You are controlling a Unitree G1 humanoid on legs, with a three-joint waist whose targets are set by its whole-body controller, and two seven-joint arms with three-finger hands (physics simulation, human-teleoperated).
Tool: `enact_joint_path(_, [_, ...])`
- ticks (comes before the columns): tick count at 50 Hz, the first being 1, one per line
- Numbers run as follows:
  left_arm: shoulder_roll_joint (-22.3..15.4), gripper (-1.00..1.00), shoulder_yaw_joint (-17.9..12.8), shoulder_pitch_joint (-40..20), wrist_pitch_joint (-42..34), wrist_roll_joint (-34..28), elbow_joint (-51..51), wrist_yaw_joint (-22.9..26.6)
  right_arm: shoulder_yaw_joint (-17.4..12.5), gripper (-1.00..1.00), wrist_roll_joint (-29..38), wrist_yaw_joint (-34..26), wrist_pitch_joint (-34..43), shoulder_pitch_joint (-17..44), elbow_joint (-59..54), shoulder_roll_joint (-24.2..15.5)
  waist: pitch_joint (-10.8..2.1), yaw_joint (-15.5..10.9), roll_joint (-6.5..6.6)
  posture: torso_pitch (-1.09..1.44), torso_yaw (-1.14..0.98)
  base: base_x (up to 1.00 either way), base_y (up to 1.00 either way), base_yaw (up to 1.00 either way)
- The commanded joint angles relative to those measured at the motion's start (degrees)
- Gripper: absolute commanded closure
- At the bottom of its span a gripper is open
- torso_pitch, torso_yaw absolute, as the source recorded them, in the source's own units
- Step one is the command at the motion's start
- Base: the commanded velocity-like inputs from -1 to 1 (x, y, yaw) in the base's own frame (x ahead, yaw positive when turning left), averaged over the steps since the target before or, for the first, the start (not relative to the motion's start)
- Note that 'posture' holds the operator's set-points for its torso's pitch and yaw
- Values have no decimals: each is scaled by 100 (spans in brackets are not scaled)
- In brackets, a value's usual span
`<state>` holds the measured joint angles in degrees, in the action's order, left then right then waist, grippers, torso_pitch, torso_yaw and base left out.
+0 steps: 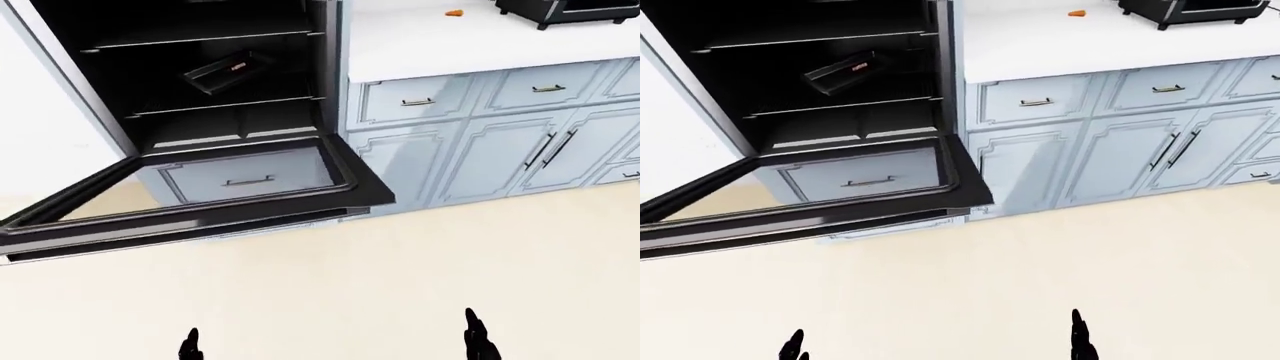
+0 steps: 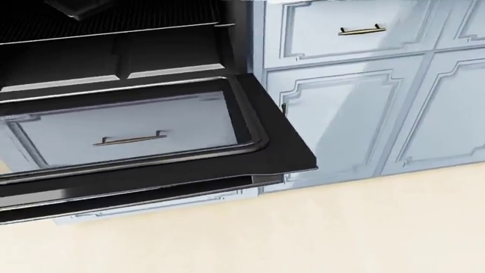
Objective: Close the oven door.
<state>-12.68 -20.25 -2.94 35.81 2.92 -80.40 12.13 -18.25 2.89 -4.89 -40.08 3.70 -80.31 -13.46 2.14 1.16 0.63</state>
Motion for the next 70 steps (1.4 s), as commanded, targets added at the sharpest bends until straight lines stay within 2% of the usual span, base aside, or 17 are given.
enact_joint_path(1, [-93, -100, -26, -33, 124, 45, 82, -28, -3, -100, -11, -28, -112, 62, 76, -20, -50, -15, 28, 0, 0, 0, 37, 0])
enact_joint_path(4, [-86, -100, -13, -34, 135, 52, 83, -35, -14, -100, -16, -38, -102, 79, 77, -28, -143, -75, 587, 0, 0, 0, 37, 0])
enact_joint_path(5, [-86, -100, -11, -34, 135, 56, 83, -36, -11, -100, -10, -32, -101, 82, 76, -28, -108, -98, 274, 0, 0, 0, 36, 0])
enact_joint_path(14, [-99, -100, 1, -34, 108, 69, 79, -28, -21, -100, 9, -21, -101, 69, 75, -22, -42, -89, -100, 0, 0, 0, 36, 0])
enact_joint_path(20, [-114, -100, -22, -40, 92, 53, 78, -15, -17, -100, 12, -15, -118, 57, 76, -18, -117, -52, -669, 0, 0, 0, 37, 0])
enact_joint_path(21, [-115, -100, -28, -43, 89, 53, 78, -13, -15, -100, 13, -10, -124, 53, 76, -16, -53, 9, -353, 0, 0, 0, 37, 0])
enact_joint_path(25, [-115, -100, -49, -54, 81, 38, 78, -11, -17, -100, 4, -14, -118, 59, 76, -23, -127, -2, -436, 0, 0, 0, 36, 0])
enact_joint_path(29, [-93, -100, -44, -47, 106, 30, 81, -27, -25, -100, -9, -33, -114, 72, 77, -28, -46, -17, -155, 0, 0, 0, 36, 0])
enact_joint_path(33, [-53, -100, -11, -6, 164, 37, 85, -62, -16, -100, -12, -29, -114, 84, 78, -19, -172, -67, 549, 0, 0, 0, 36, 0])
enact_joint_path(34, [-41, -100, 4, 7, 184, 48, 87, -70, -15, -100, -15, -30, -114, 85, 78, -18, -149, -98, 296, 0, 0, 0, 36, 0])
enact_joint_path(43, [-27, -100, 146, 63, 236, 166, 91, -102, -13, -100, -23, -37, -110, 71, 76, -18, -23, -84, -132, 0, 0, 0, 36, 0])
enact_joint_path(48, [-32, -100, 182, 66, 233, 194, 91, -102, -16, -100, -18, -35, -110, 75, 76, -21, -90, -41, -643, 0, 0, 0, 37, 0])
enact_joint_path(49, [-32, -100, 184, 69, 238, 201, 91, -98, -18, -100, -19, -37, -107, 78, 76, -22, -46, 13, -416, 0, 0, 0, 37, 0])
enact_joint_path(53, [-55, -100, -9, -71, 141, 329, 76, 264, -16, -100, -11, -30, -125, 66, 77, -13, -127, 9, -429, 0, 0, 0, 36, 0])
enact_joint_path(57, [-50, -100, -47, -72, 137, 304, 78, 285, -17, -100, -19, -37, -119, 74, 77, -18, -54, -16, -177, 0, 0, 0, 36, 0])
enact_joint_path(61, [-46, -100, -73, -71, 160, 284, 80, 286, -18, -100, -30, -41, -121, 88, 79, -23, -167, -56, 520, 0, 0, 0, 37, 0])
enact_joint_path(70, [-67, -100, -3, -54, 111, 187, 83, 67, -1, -100, -32, -41, -124, 97, 79, -7, -36, -86, -22, 0, 0, 0, 37, 0])
